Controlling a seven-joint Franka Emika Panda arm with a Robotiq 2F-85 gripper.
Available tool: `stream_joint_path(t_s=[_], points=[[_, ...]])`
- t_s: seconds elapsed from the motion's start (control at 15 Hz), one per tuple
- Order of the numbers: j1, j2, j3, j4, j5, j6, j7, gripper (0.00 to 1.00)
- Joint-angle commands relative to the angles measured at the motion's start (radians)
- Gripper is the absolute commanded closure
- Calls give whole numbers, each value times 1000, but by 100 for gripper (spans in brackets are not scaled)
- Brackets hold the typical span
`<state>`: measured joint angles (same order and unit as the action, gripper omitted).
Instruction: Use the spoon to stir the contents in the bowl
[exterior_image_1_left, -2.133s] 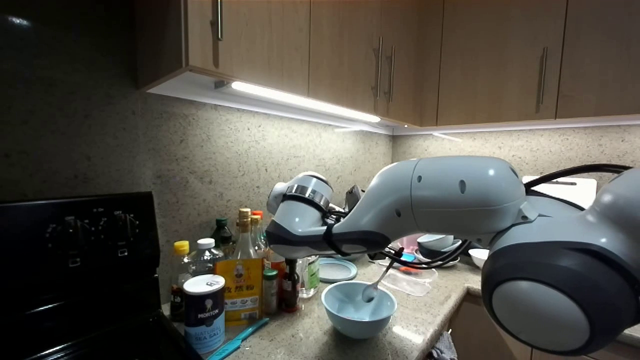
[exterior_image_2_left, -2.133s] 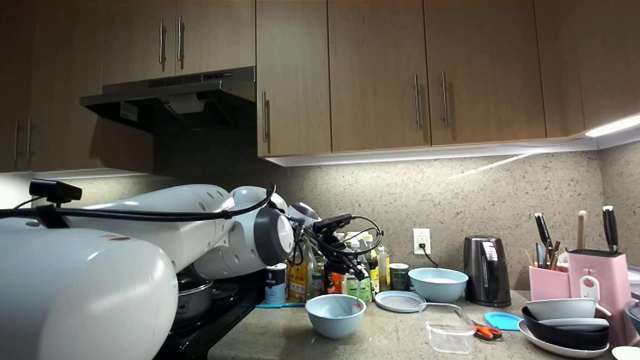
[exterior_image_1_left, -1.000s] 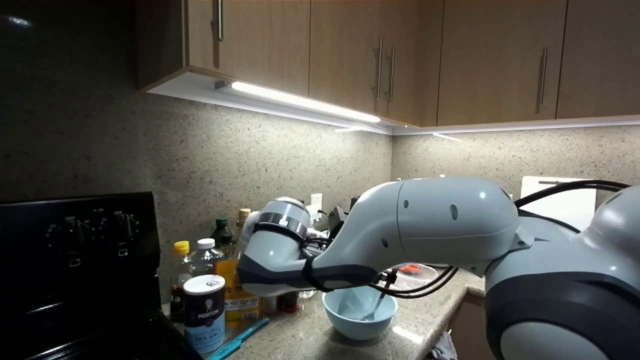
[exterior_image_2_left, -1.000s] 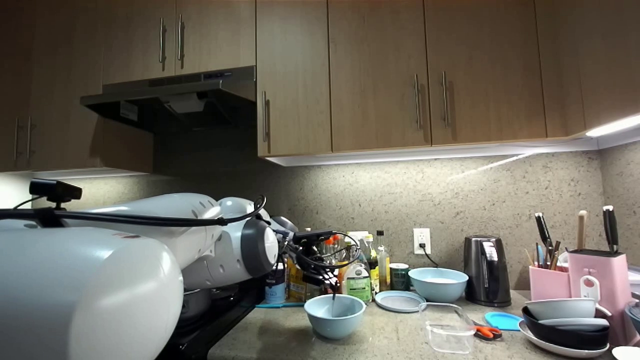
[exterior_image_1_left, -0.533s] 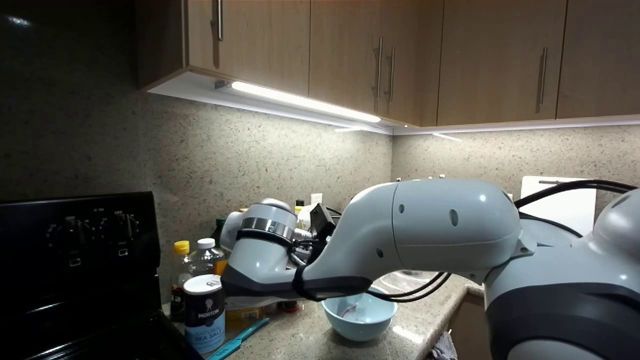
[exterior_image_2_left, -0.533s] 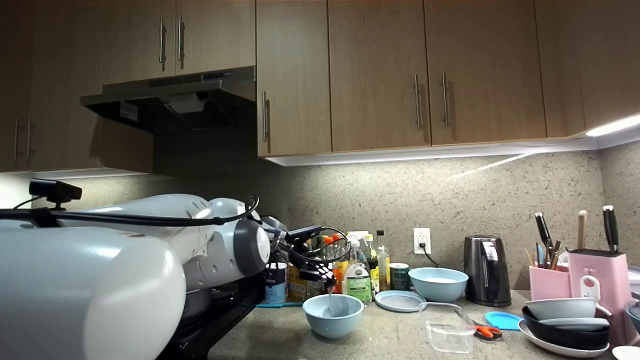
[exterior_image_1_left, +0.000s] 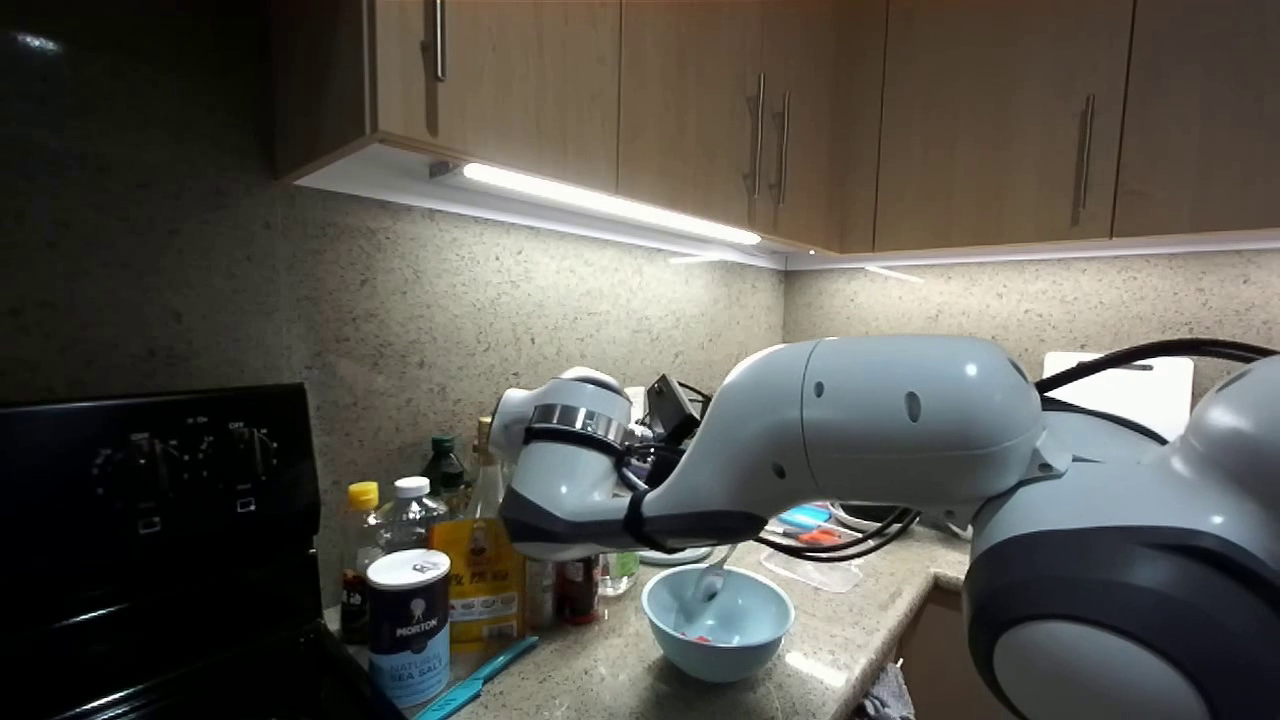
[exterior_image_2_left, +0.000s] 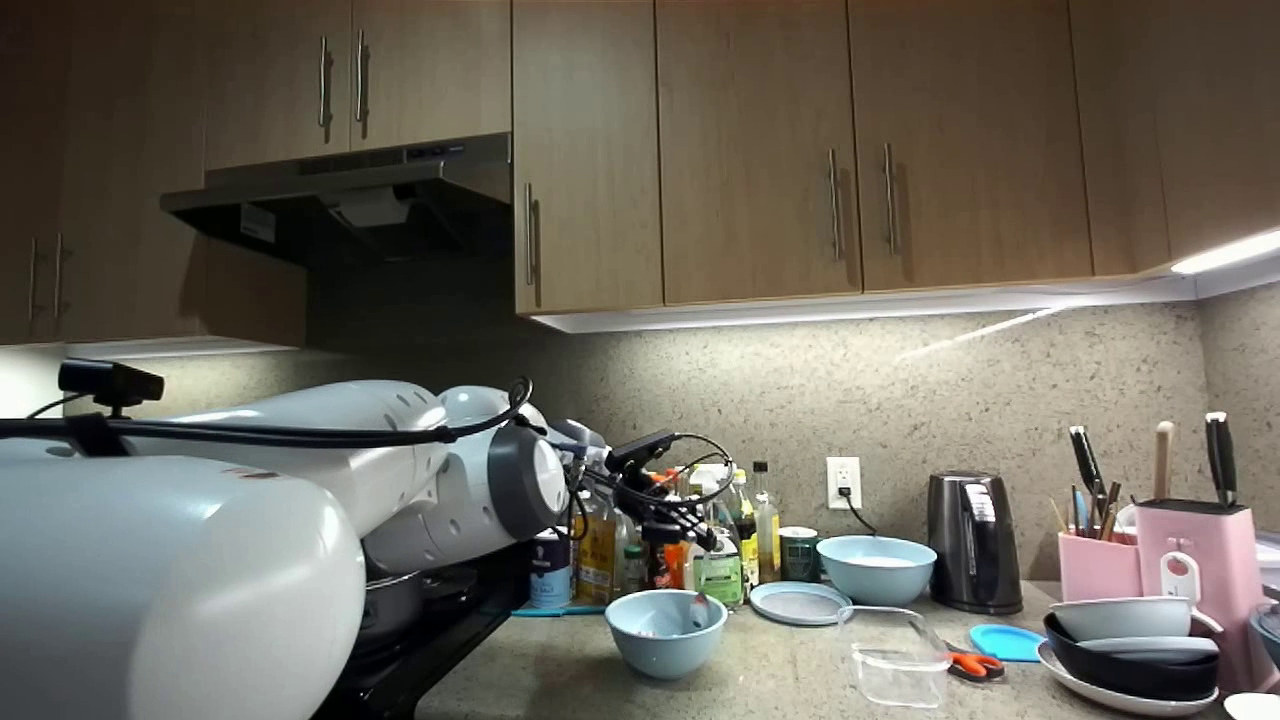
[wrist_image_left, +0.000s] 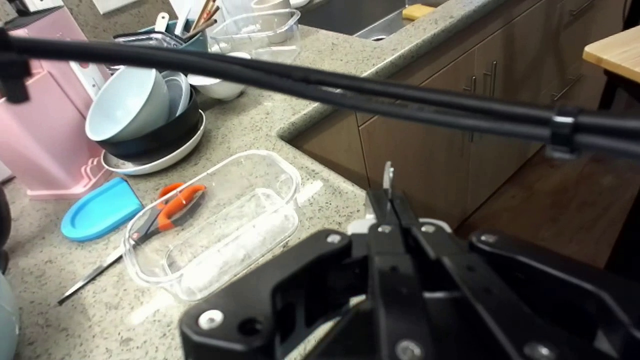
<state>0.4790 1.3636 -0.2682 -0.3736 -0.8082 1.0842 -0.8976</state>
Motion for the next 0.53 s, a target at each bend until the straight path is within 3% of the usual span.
stream_joint_path(t_s=[0.0, 0.47], points=[[-24, -38, 7, -53, 6, -30, 19, 99], [-44, -4, 46, -27, 39, -235, -11, 99]])
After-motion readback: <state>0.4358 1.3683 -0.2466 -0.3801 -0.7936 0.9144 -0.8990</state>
